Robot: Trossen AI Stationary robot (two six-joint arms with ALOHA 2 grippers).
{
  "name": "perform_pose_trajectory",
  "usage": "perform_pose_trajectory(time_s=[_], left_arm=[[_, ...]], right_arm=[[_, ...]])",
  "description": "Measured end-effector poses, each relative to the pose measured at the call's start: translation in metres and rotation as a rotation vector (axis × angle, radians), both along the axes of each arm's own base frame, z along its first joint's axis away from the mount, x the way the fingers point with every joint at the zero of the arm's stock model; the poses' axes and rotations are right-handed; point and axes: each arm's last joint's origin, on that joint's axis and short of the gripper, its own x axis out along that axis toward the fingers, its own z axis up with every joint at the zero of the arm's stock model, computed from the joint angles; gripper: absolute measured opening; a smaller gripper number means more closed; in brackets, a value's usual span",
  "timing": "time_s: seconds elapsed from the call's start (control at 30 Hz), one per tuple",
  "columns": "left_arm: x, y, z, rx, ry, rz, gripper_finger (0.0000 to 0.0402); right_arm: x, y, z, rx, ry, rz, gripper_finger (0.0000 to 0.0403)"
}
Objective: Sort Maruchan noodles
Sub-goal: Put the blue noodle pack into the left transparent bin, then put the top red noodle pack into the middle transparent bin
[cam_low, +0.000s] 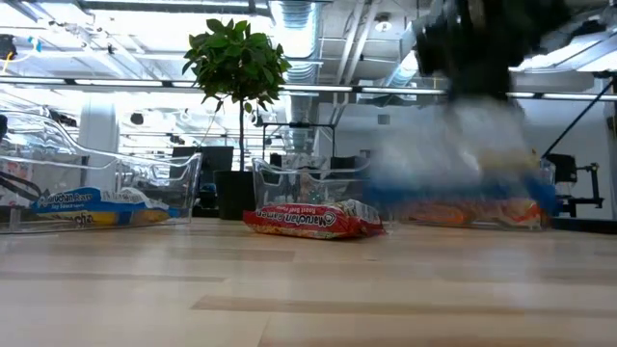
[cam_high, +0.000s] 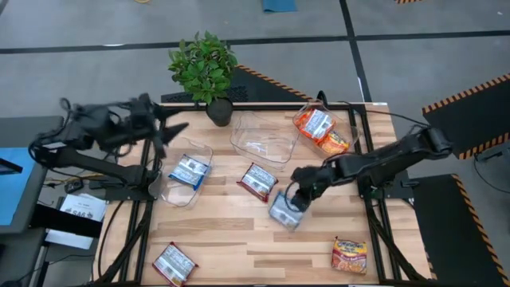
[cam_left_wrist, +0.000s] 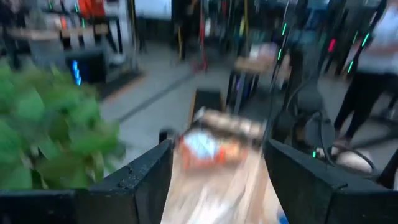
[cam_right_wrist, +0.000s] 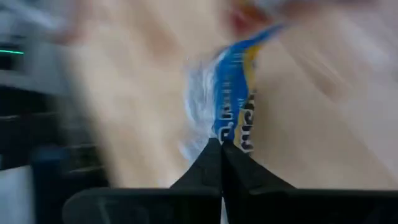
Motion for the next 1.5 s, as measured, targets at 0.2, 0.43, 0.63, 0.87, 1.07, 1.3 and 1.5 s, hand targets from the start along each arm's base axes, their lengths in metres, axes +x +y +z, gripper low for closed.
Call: perform_pose_trajectory(time_s=[0.2, 0.43, 0.63, 0.87, 1.07, 1.3, 1.5], left_arm=[[-0.016, 0.001, 0.009, 0.002, -0.094, 0.0, 0.0237], [-0.01, 0.001, 0.007, 0.004, -0.074, -0.001, 0.0237], [0.0, -0.001, 0.006, -0.003, -0.059, -0.047, 0.0237], [0.002, -0.001, 0.005, -0.02, -0.062, -0.048, 0.0237], [0.002, -0.001, 0.005, -0.021, -0.06, -0.047, 0.0237], [0.002, -0.001, 0.005, -0.021, -0.059, -0.045, 0.0237], [0.002, -0.001, 0.005, -0.021, -0.058, -0.044, 0.0237]], right_arm=[[0.036, 0.001, 0.078, -0.05, -0.309, 0.005, 0.0016], [0.132, -0.019, 0.103, -0.173, -0.514, -0.101, 0.0016], [0.213, -0.057, 0.099, -0.183, -0.644, -0.199, 0.0016], [0.272, -0.071, 0.075, -0.114, -0.657, -0.212, 0.0018], [0.3, -0.074, 0.05, 0.014, -0.639, -0.178, 0.0116], [0.294, -0.105, 0.051, 0.116, -0.553, -0.028, 0.0265], [0.233, -0.107, 0.1, -0.181, -0.239, 0.098, 0.0311]])
